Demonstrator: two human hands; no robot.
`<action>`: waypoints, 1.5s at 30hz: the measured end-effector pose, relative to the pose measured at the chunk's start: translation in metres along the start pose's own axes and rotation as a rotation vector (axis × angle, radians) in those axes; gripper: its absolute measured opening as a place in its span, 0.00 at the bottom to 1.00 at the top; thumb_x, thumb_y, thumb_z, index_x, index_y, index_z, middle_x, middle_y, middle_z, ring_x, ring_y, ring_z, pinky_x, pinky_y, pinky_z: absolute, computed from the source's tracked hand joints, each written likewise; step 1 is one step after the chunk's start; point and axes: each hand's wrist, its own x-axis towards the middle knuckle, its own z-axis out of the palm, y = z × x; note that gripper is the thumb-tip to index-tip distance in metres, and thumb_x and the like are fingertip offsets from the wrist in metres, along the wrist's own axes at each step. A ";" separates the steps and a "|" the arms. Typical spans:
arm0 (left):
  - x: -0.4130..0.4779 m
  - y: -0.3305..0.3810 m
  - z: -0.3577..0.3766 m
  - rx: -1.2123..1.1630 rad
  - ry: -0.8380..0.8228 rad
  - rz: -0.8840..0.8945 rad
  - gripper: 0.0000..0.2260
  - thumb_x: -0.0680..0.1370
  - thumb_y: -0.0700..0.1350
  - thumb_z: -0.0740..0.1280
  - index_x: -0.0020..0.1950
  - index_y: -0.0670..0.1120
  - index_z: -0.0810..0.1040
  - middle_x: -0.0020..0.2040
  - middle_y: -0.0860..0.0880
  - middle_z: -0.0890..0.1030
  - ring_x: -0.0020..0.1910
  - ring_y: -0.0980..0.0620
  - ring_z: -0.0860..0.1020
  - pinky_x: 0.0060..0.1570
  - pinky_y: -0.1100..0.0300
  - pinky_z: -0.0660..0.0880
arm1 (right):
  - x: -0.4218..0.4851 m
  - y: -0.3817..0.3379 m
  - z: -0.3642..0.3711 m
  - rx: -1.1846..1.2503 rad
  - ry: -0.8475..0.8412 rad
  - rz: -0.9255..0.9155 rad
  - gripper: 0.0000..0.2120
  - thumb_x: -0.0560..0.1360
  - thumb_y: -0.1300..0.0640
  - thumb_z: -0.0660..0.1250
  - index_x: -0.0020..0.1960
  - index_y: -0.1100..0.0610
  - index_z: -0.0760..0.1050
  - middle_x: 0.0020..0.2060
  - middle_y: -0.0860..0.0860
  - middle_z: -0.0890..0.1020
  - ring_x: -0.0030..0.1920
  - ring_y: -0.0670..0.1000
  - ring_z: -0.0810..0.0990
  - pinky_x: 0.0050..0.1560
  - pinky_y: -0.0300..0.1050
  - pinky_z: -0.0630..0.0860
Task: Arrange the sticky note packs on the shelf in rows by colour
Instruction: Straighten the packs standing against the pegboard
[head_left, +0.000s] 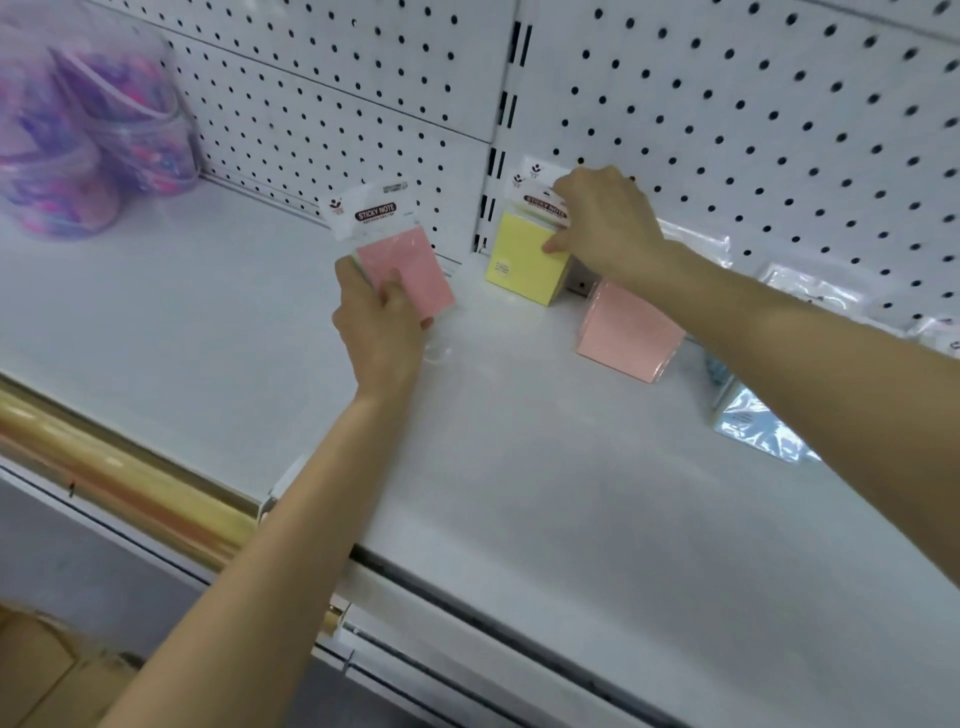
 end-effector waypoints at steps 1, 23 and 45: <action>0.001 -0.001 0.000 -0.011 0.002 0.003 0.04 0.80 0.40 0.58 0.54 0.43 0.68 0.40 0.54 0.72 0.36 0.59 0.74 0.30 0.63 0.79 | 0.000 0.000 0.002 0.006 0.020 0.001 0.24 0.68 0.57 0.75 0.32 0.58 0.58 0.31 0.52 0.65 0.40 0.56 0.70 0.38 0.47 0.63; -0.109 0.020 0.014 -0.336 -0.819 -0.214 0.12 0.73 0.40 0.69 0.56 0.45 0.76 0.47 0.44 0.81 0.46 0.44 0.81 0.40 0.47 0.81 | -0.138 0.064 -0.055 0.723 -0.164 -0.009 0.12 0.72 0.49 0.71 0.51 0.55 0.80 0.46 0.50 0.83 0.46 0.48 0.80 0.54 0.43 0.75; -0.371 0.025 0.203 0.060 -0.972 0.422 0.09 0.76 0.54 0.61 0.54 0.56 0.76 0.52 0.59 0.78 0.53 0.60 0.77 0.53 0.69 0.70 | -0.401 0.360 -0.049 0.524 -0.223 0.383 0.12 0.71 0.50 0.72 0.44 0.58 0.75 0.39 0.54 0.80 0.39 0.53 0.78 0.43 0.52 0.75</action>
